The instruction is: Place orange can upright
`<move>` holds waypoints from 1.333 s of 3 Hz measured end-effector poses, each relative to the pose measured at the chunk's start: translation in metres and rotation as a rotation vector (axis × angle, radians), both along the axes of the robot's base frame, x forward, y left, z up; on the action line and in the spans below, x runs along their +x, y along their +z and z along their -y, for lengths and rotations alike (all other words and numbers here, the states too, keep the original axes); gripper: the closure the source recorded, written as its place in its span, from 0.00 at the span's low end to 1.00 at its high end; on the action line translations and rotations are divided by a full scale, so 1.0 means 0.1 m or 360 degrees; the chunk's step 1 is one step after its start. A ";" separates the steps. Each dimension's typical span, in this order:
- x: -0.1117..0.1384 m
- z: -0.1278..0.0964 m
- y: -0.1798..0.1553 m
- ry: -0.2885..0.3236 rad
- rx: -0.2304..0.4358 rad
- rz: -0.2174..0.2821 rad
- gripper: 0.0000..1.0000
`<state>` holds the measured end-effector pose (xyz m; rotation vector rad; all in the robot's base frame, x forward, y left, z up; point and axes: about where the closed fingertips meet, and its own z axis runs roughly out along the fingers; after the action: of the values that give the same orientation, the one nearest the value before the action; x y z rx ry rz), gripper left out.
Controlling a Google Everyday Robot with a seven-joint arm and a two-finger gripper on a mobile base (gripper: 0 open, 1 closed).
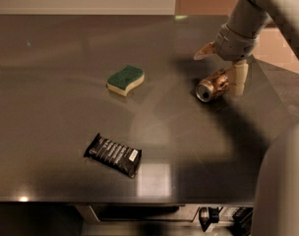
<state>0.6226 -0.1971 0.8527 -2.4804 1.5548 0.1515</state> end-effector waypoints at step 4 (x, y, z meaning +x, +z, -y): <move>0.13 -0.14 -0.06 0.0251 -0.0051 0.0008 0.65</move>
Offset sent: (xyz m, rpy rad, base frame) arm -0.0496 -0.0090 0.0003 -0.0857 0.2376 0.2127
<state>0.6353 -0.1832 0.8467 -2.6256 1.3690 0.1455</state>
